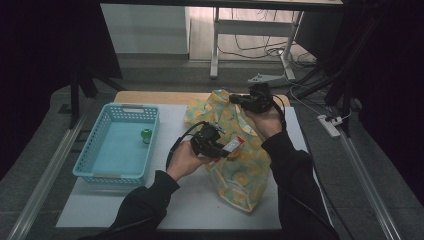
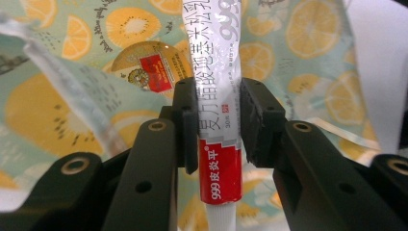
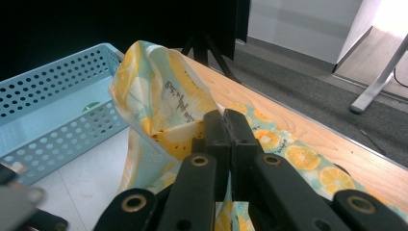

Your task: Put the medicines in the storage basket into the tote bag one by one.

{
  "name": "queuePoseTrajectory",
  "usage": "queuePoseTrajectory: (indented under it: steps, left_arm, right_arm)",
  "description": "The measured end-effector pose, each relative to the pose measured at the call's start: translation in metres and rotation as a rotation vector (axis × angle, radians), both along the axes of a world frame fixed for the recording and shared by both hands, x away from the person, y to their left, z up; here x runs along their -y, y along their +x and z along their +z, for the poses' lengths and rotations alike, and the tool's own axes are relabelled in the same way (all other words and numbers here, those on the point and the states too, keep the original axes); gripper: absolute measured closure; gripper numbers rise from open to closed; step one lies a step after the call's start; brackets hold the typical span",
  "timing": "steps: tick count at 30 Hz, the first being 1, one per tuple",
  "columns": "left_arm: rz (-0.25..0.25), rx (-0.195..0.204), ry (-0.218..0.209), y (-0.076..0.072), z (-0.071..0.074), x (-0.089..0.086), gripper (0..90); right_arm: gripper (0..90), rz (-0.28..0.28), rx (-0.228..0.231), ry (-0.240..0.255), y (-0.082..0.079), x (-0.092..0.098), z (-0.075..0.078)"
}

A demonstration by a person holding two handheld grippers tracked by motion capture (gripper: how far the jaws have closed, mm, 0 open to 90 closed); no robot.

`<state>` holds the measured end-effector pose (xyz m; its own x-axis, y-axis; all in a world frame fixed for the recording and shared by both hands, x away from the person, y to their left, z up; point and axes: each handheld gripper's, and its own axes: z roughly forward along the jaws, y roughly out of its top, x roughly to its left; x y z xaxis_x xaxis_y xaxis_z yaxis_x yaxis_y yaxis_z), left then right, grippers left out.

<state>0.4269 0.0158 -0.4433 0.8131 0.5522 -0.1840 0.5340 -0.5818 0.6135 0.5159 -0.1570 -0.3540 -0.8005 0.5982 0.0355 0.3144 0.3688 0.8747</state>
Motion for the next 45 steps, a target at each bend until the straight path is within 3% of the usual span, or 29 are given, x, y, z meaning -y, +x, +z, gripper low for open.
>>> queuePoseTrajectory:
  steps: [12, 31, 38, 41, 45]
  left_arm:
    - [0.015, -0.001, 0.022, 0.02, -0.015, 0.025, 69.3]
    - [0.091, 0.016, 0.018, 0.051, -0.038, 0.038, 69.1]
    - [0.084, 0.039, -0.017, 0.054, -0.042, 0.039, 67.5]
    - [0.081, 0.038, -0.037, 0.052, -0.041, 0.036, 61.7]
    - [0.065, 0.049, -0.033, 0.05, -0.038, 0.034, 57.6]
  right_arm:
    - [89.6, -0.008, 0.003, 0.0, 0.001, 0.0, 0.002]
    - [89.7, -0.025, 0.005, 0.003, 0.004, 0.002, 0.001]
    - [89.6, -0.034, 0.004, 0.005, 0.005, 0.005, 0.0]
    - [89.6, -0.039, 0.001, 0.007, 0.005, 0.006, -0.001]
    - [89.6, -0.041, 0.0, 0.006, 0.005, 0.007, -0.002]
